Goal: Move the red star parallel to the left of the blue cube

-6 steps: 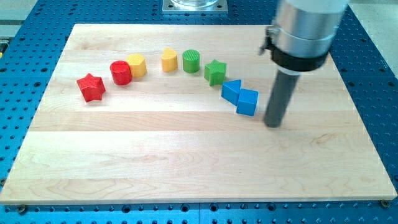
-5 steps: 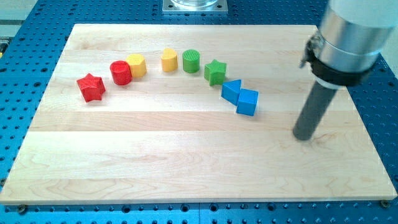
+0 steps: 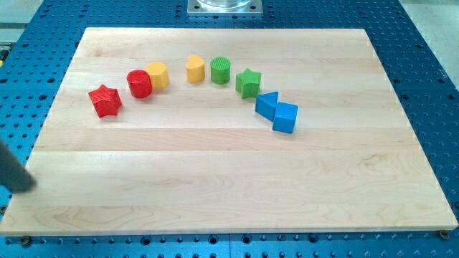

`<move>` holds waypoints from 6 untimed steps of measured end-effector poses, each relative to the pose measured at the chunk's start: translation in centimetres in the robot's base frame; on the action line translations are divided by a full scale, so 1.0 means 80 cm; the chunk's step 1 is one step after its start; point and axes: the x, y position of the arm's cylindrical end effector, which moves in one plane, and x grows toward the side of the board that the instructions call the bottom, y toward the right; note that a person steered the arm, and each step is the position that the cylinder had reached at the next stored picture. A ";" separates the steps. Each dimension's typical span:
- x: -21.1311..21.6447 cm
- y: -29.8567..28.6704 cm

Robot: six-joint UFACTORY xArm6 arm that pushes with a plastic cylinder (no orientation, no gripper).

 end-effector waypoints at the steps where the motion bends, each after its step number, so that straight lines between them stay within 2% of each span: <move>1: -0.004 -0.001; 3: -0.161 0.019; 4: -0.164 0.024; 5: -0.182 0.081; 6: -0.184 0.084</move>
